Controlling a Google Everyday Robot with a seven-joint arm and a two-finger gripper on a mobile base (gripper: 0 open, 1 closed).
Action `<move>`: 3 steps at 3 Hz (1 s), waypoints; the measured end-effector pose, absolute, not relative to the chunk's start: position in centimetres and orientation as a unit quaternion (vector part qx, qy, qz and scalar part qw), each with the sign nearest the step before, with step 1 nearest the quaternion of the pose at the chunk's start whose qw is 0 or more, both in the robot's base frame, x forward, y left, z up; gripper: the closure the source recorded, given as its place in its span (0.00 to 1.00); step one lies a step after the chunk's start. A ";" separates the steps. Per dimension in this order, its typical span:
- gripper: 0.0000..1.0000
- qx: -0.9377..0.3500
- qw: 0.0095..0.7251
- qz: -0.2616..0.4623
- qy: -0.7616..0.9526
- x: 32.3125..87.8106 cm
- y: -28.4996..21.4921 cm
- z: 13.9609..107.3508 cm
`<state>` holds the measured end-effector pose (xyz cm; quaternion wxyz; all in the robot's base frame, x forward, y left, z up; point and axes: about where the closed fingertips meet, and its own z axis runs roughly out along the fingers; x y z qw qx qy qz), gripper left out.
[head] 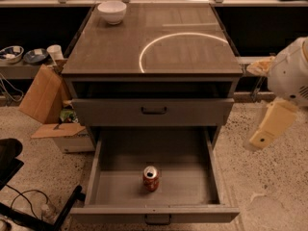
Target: Pick coke can from middle drawer and place on counter
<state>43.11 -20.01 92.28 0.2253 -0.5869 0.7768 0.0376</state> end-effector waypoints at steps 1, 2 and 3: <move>0.00 -0.572 0.303 0.117 0.753 42.6 -17.6 85.1; 0.00 -0.546 0.371 0.163 0.733 43.7 -15.6 80.3; 0.00 -0.521 0.421 0.204 0.714 45.6 -13.1 76.3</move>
Offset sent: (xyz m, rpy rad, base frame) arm 0.0297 0.0586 -0.1708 0.6058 -0.2137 0.0093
